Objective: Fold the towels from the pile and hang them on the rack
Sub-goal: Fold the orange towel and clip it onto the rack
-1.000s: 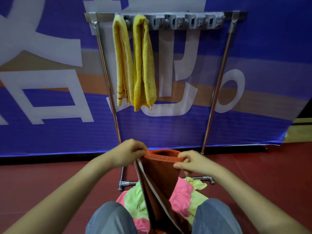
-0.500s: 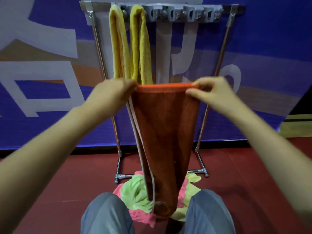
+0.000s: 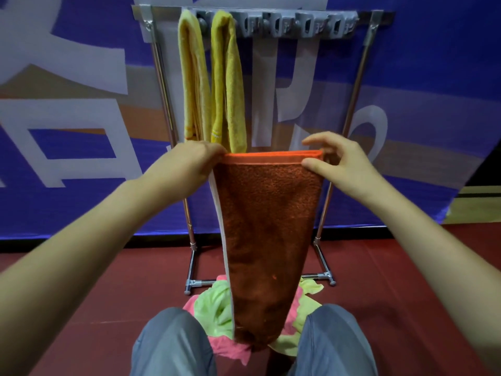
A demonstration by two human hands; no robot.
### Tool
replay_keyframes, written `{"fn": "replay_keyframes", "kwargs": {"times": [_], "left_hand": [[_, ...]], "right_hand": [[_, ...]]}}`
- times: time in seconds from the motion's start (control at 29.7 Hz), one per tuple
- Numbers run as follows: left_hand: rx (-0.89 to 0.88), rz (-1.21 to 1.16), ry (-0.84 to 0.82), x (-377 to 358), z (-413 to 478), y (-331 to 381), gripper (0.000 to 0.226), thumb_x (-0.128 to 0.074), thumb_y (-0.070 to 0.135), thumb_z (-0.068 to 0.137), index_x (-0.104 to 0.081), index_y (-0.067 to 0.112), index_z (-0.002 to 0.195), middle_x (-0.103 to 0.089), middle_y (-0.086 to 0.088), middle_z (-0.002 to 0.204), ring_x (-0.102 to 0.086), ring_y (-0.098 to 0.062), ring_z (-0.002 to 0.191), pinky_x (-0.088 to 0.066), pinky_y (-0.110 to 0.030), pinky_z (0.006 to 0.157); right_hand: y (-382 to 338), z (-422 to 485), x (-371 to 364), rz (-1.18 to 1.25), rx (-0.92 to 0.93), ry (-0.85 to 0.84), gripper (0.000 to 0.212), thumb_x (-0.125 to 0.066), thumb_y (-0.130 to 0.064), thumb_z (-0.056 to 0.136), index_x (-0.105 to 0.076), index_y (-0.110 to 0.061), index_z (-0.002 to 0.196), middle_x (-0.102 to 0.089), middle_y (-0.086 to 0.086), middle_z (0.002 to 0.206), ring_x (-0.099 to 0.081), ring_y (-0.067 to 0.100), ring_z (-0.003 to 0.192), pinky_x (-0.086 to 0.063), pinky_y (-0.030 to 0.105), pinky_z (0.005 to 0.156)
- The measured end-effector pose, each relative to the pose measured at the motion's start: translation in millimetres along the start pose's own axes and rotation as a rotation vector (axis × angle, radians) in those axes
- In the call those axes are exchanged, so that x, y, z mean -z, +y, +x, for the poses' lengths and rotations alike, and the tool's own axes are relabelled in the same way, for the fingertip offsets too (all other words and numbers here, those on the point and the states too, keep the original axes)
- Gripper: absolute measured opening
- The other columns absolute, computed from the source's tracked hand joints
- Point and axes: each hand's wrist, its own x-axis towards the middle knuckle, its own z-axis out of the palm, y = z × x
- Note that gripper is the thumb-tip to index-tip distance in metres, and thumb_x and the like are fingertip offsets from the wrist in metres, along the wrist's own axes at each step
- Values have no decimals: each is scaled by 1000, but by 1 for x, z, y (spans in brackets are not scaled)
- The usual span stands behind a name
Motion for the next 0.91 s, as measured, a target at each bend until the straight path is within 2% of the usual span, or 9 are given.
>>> {"fn": "replay_keyframes", "kwargs": {"times": [0.13,0.24,0.34,0.4,0.47,0.57,0.67,0.81,0.91], "left_hand": [[59,-49,-7,0,-3,2,22,-46,11,91,-62,1,101,-64,-15,86,-62,-32,85,-41,-32,70],[173,-180,-30,-2,-6,5,21,-48,11,90,-66,0,93,-65,-16,79,-62,-25,69,-49,-33,69],[321,-406,-87,-6,-9,5,21,-50,7,88,-66,-6,85,-62,-16,65,-62,-24,59,-55,-33,67],[398,-490,-113,-11,-11,5,21,-50,6,88,-66,-5,81,-59,-15,60,-62,-24,56,-56,-35,65],[462,-550,-134,-17,-14,7,19,-51,6,88,-66,2,77,-61,-12,58,-62,-16,50,-57,-30,58],[541,-649,-176,-25,-20,13,18,-53,7,87,-67,7,77,-61,1,47,-62,-10,47,-59,-29,57],[554,-679,-211,-37,-24,25,17,-54,7,86,-68,5,77,-63,-6,56,-63,-14,49,-59,-28,57],[562,-731,-219,-54,-29,40,19,-52,5,86,-66,8,73,-58,-7,57,-58,-9,43,-56,-22,50],[579,-775,-219,-59,-32,41,20,-51,5,87,-64,8,72,-54,-7,57,-56,-5,39,-53,-17,46]], "right_hand": [[3,-1,-5,11,-80,45,11,-68,-12,77,-64,-21,81,-62,0,71,-54,-7,56,-41,5,60],[4,-3,-9,86,-154,59,14,-67,-10,78,-61,-20,71,-57,0,60,-53,-4,45,-44,9,45],[4,-8,-12,172,-223,43,16,-65,-6,80,-60,-18,70,-55,3,59,-52,-3,39,-43,11,39],[3,-12,-14,198,-267,36,16,-65,-6,79,-60,-17,69,-55,-1,53,-52,-2,38,-42,11,37],[1,-17,-17,234,-324,33,15,-65,-7,79,-60,-16,68,-55,-4,49,-52,-1,37,-42,12,36],[-5,-27,-30,311,-438,13,12,-64,-9,80,-59,-13,70,-54,4,57,-53,3,40,-48,17,39],[-10,-37,-51,368,-509,-20,12,-64,-11,81,-57,-12,70,-52,6,56,-49,9,42,-48,19,40],[-15,-45,-83,450,-519,-64,17,-63,-10,82,-56,-15,67,-48,2,54,-45,1,33,-45,14,39],[-14,-49,-95,484,-519,-53,16,-63,-11,81,-59,-17,67,-55,-9,45,-49,-3,40,-43,9,45]]}}
